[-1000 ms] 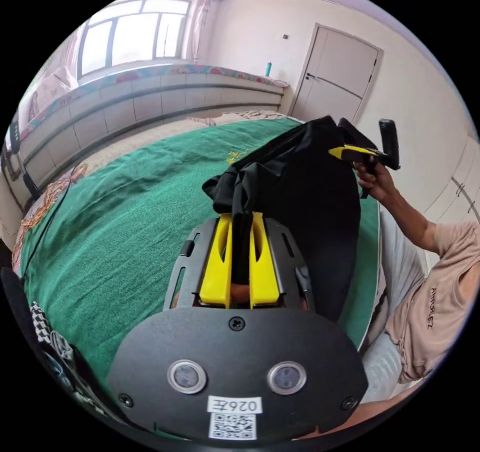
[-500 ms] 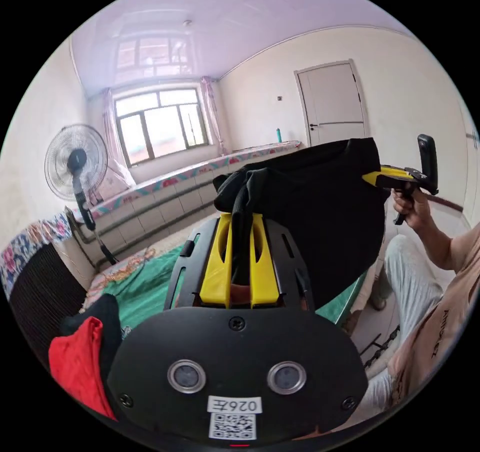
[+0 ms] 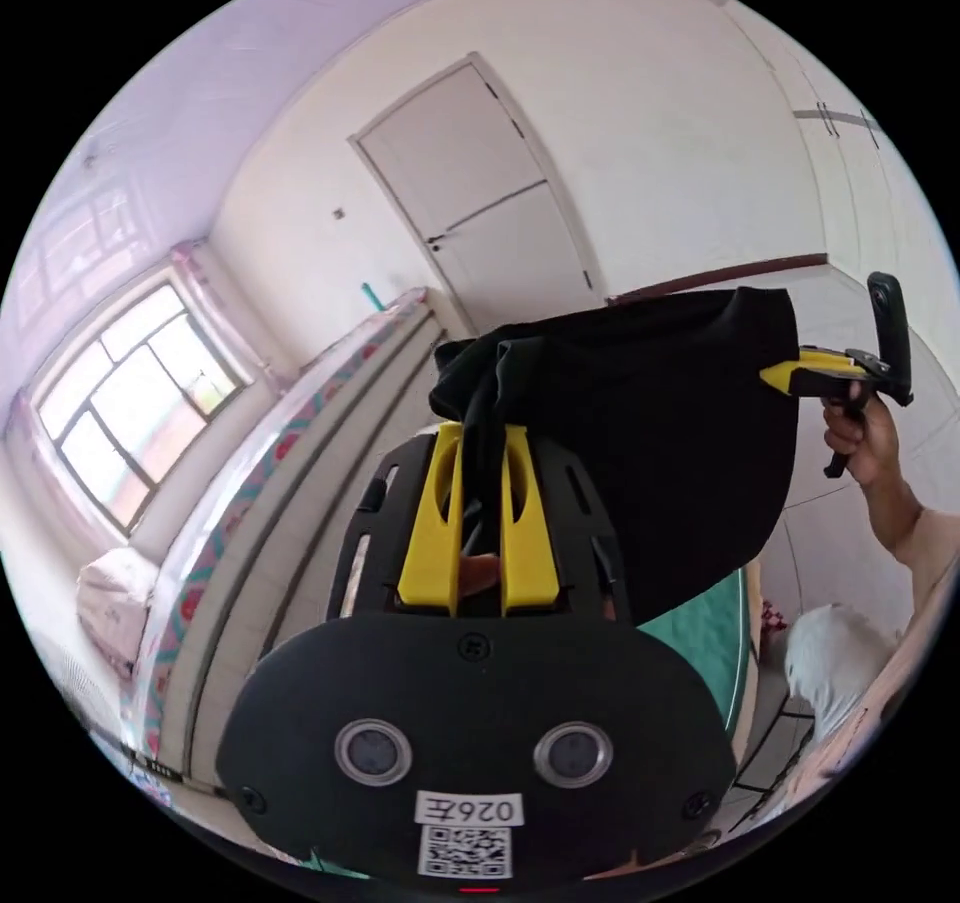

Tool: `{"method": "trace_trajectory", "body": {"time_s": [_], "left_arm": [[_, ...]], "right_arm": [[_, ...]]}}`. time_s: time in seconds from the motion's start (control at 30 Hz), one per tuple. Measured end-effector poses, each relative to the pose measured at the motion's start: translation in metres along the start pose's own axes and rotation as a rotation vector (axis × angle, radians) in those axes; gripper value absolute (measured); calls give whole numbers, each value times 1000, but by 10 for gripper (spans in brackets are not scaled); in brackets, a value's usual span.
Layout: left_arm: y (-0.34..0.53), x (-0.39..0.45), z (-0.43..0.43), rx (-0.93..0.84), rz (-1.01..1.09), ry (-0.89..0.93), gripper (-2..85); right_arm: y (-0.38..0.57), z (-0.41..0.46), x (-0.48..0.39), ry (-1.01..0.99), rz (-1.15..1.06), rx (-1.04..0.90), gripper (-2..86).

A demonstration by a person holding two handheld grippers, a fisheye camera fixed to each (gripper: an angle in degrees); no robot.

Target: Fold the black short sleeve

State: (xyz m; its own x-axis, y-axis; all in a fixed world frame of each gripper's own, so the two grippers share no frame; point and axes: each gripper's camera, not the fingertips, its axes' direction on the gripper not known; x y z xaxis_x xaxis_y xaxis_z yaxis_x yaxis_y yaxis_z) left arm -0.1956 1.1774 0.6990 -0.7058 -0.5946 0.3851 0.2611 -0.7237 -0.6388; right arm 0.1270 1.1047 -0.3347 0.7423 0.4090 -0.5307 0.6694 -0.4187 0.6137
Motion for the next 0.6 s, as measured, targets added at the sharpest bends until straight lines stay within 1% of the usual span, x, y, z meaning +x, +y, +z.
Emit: {"method": "trace_trajectory", "body": {"time_s": [0.03, 0.07, 0.1, 0.13, 0.17, 0.2, 0.27, 0.33, 0.4, 0.43, 0.47, 0.5, 0.53, 0.57, 0.6], "left_arm": [[-35, 2, 55, -64, -51, 34, 61], [-48, 3, 79, -96, -89, 29, 59], [-65, 8, 117, -134, -198, -43, 23], [-74, 20, 142, -139, -229, -74, 2], [-76, 28, 151, -140, -221, -63, -1], [-77, 43, 163, -133, -209, -34, -5], [-72, 69, 163, -88, -136, -25, -8], [-57, 99, 148, -11, -83, -123, -8], [-49, 115, 141, 21, -13, -168, -8], [-48, 120, 144, -15, 22, -170, -8], [-48, 122, 148, -46, 39, -161, -8], [-51, 124, 155, -112, 61, -153, -8], [-54, 124, 159, -164, 64, -175, -8], [-55, 124, 160, -180, 65, -186, -8], [-56, 125, 161, -195, 70, -195, -8]], "right_arm": [[-9, 28, 78, 88, 94, -9, 19], [-15, 62, 154, 191, 173, -33, 19], [-18, 82, 190, 251, 196, -64, 20], [-18, 126, 262, 344, 247, -154, 22], [-10, 164, 329, 334, 311, -213, 26], [-5, 176, 357, 301, 336, -217, 27], [15, 189, 438, 105, 430, -102, 44], [26, 197, 469, 94, 417, -92, 68], [41, 195, 479, 170, 382, -47, 83], [54, 194, 473, 249, 341, -13, 84], [67, 199, 457, 331, 255, 8, 80], [73, 204, 447, 374, 203, 14, 78], [87, 220, 425, 458, 95, 20, 67], [103, 242, 405, 521, -16, 40, 53], [111, 254, 397, 540, -68, 53, 45]]}}
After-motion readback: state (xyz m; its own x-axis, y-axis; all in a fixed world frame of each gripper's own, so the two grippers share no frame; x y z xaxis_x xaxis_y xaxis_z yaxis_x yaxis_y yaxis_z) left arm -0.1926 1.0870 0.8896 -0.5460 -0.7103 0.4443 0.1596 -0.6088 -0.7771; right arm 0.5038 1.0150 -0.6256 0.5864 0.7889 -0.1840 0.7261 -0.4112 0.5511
